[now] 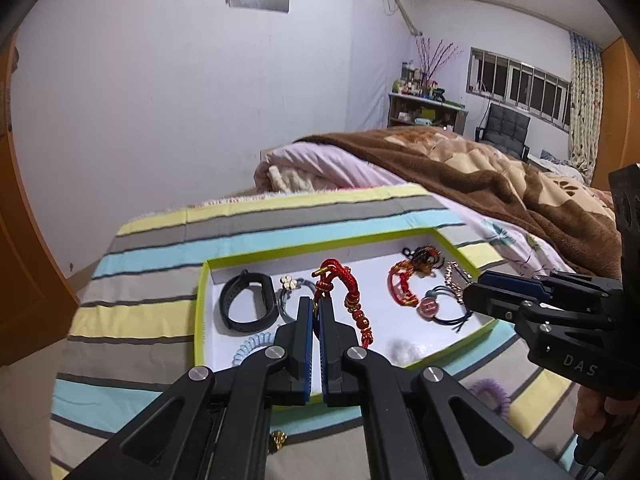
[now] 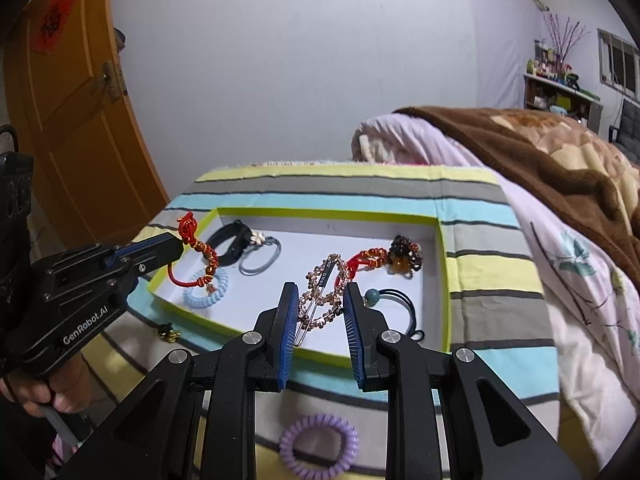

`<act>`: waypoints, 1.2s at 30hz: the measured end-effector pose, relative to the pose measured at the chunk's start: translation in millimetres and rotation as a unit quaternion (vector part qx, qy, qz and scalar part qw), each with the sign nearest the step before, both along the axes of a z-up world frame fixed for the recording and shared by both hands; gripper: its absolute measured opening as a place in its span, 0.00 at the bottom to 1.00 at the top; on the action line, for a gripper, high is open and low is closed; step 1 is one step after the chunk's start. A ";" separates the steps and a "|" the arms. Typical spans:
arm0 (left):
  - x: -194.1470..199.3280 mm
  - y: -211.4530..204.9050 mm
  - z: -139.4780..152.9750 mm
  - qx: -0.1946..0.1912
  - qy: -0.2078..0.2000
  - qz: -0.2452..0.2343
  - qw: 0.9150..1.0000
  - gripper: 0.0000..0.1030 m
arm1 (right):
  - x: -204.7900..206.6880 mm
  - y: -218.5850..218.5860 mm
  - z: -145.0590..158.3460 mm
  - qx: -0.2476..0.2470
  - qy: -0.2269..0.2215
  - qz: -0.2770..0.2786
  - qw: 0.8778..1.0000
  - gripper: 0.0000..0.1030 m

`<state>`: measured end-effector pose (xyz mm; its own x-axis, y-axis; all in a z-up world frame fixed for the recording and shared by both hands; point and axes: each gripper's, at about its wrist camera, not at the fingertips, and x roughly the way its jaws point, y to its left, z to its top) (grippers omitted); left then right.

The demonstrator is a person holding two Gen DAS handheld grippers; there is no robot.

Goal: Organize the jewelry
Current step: 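Carry the red bracelet and rose-gold clip into the green box and open both tools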

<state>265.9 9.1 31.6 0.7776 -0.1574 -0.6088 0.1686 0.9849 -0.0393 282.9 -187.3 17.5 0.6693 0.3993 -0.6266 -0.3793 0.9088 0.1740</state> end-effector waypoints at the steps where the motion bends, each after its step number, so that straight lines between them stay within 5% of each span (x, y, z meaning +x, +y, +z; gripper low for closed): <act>1: 3.6 0.2 -3.8 -0.001 0.005 -0.001 1.000 0.02 | 4.1 1.7 -3.5 -0.001 0.004 0.002 1.000 0.23; 15: 36.8 1.4 -45.6 -0.013 0.068 -0.003 0.998 0.02 | 40.2 8.3 -37.5 -0.024 0.048 -0.005 0.999 0.23; 27: 36.9 4.5 -49.6 -0.021 0.079 -0.007 0.997 0.04 | 42.7 10.8 -37.8 -0.029 0.055 -0.001 0.998 0.24; 32: 31.1 9.6 -45.4 -0.031 0.076 -0.001 0.997 0.18 | 35.7 10.4 -31.9 -0.024 0.046 0.000 0.999 0.32; 36: 19.4 12.5 -35.8 -0.035 0.068 0.002 0.997 0.19 | 26.3 8.0 -23.5 -0.020 0.036 -0.001 0.999 0.32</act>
